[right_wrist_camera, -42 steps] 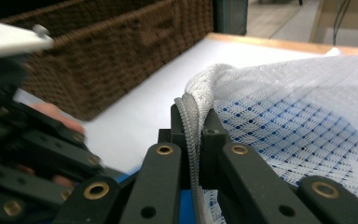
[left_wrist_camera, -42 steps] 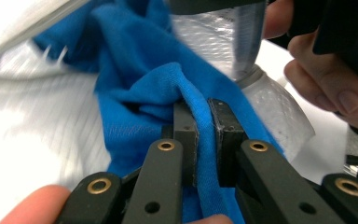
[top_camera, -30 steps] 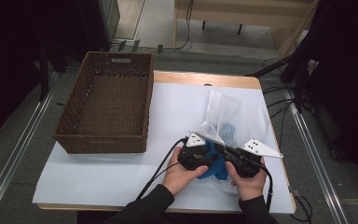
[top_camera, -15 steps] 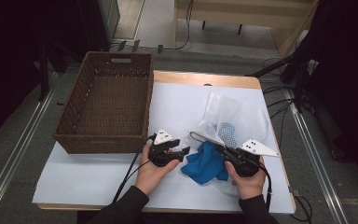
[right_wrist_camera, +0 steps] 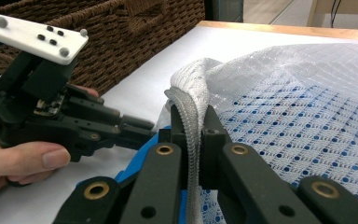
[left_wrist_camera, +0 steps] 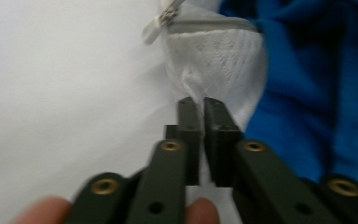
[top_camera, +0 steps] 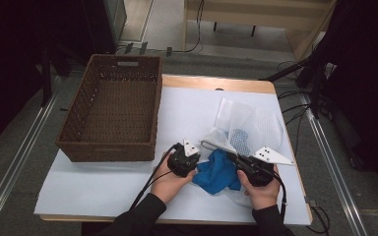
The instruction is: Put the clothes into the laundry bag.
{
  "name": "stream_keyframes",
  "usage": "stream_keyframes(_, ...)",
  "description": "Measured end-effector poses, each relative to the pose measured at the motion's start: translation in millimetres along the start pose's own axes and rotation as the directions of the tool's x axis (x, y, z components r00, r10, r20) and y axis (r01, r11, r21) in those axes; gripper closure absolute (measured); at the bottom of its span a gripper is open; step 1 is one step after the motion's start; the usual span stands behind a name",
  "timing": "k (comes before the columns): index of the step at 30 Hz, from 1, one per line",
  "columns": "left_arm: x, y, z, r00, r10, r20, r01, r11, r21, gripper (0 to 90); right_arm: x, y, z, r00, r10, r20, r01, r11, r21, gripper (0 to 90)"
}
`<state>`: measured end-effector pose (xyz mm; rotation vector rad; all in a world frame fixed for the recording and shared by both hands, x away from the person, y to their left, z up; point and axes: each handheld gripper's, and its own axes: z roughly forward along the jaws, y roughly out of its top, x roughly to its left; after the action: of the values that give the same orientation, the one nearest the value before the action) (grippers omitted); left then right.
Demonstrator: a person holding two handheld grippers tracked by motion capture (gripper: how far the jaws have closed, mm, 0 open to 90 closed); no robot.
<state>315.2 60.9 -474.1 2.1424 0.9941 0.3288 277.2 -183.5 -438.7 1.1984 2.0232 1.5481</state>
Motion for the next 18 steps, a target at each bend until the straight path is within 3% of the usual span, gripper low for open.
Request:
stream_keyframes(3, 3.9, -4.3, -8.2, 0.9988, -0.006, 0.049, 0.005, 0.9998, 0.017, 90.0, 1.1, 2.1, -2.7, 1.0000, -0.001, 0.001, 0.001, 1.000, -0.009, 88.9)
stream_keyframes(5, 5.3, -10.7, -17.9, 0.9985, 0.007, 0.054, -0.007, 0.9999, 0.013, 90.0, 1.8, 3.4, -4.0, 1.0000, 0.002, -0.001, -0.002, 1.000, -0.016, 88.9)
stream_keyframes(6, 9.4, -18.1, -31.3, 0.9982, 0.006, 0.060, -0.007, 1.0000, 0.005, 90.0, 2.2, 3.8, -4.2, 1.0000, 0.002, -0.001, -0.002, 1.000, -0.019, 88.9)
stream_keyframes(7, 9.4, -18.1, -31.3, 0.9982, 0.006, 0.060, -0.007, 1.0000, 0.005, 90.0, 2.2, 3.8, -4.2, 1.0000, 0.002, -0.001, -0.002, 1.000, -0.019, 88.9)
stream_keyframes(10, 18.4, -28.9, -56.4, 0.9973, -0.026, 0.068, 0.027, 0.9995, -0.017, 90.0, 5.0, 4.3, -3.8, 0.9999, -0.004, -0.010, 0.004, 1.000, -0.019, 88.9)
stream_keyframes(11, 24.9, -35.1, -74.5, 0.9982, -0.024, 0.055, 0.025, 0.9994, -0.023, 90.0, 9.5, 5.7, -3.9, 0.9997, -0.010, -0.021, 0.009, 1.000, -0.017, 88.9)
stream_keyframes(16, 42.2, -49.8, -92.1, 0.9980, -0.061, 0.012, 0.061, 0.9981, -0.003, 90.0, 19.6, 8.6, -2.5, 0.9981, -0.040, -0.047, 0.039, 0.999, -0.014, 88.8)
stream_keyframes(18, 42.1, -56.6, -94.6, 0.9965, -0.083, -0.010, 0.083, 0.9961, -0.032, 86.7, 23.1, 6.7, 1.5, 0.9974, -0.050, -0.052, 0.050, 0.999, 0.005, 88.8)
